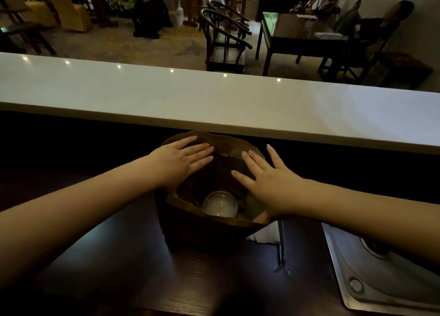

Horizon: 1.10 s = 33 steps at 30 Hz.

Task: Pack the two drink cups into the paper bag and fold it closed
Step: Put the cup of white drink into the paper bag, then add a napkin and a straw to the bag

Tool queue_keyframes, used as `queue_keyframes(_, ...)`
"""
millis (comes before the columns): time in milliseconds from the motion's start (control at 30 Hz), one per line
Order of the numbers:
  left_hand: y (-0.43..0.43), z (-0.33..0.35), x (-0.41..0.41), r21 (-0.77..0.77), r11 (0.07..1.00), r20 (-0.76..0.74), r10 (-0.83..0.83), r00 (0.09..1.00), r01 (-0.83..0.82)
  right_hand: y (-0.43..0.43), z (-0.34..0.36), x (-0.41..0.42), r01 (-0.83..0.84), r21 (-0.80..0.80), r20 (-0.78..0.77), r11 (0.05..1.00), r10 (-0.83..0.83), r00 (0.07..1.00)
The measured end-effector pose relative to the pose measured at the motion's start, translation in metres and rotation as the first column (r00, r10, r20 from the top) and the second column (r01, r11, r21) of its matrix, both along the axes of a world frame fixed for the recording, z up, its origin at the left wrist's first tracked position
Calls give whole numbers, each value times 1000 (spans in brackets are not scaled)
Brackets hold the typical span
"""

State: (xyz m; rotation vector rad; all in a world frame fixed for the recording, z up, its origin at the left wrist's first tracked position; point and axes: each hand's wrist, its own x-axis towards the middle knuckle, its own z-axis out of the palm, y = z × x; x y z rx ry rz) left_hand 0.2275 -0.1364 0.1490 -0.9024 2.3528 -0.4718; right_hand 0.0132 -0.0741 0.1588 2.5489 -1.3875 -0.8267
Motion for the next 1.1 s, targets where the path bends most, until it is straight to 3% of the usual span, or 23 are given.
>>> queue_keyframes(167,19,23,-5,118,987,-41,112,993,-106,8,9,-18,-19,63,223,998,4,975)
queue_keyframes(267,51,38,-10,145,968,-228,234,945,-205,14,14,-48,-73,60,489,996,35,871)
queue_keyframes(333,84,39,-19,40,971,-597,213,773,-236,17,11,-75,-30,74,681,997,-29,732)
queue_keyframes(400,122,35,-40,-6,971,-892,102,440,-237,16,-2,-102,71,102,774,992,-124,621)
queue_keyframes(433,140,28,-56,16,982,-950,74,303,-189,14,-13,-114,125,132,783,983,-181,596)
queue_keyframes(500,166,5,-93,103,993,-974,114,197,-65,9,-42,-134,228,234,749,945,-325,578)
queue_keyframes(600,170,-38,-157,324,946,-920,322,225,-27,3,-93,-156,342,373,663,863,-506,552)
queue_keyframes(733,129,-116,-218,539,791,-699,611,371,-288,-6,-150,-164,390,449,612,804,-595,520)
queue_keyframes(867,104,-171,-243,532,673,-543,737,402,-514,-14,-186,-163,386,477,619,790,-613,490)
queue_keyframes(1100,85,-193,-253,362,664,-507,729,460,-654,-25,-212,-164,441,517,693,733,-661,288)
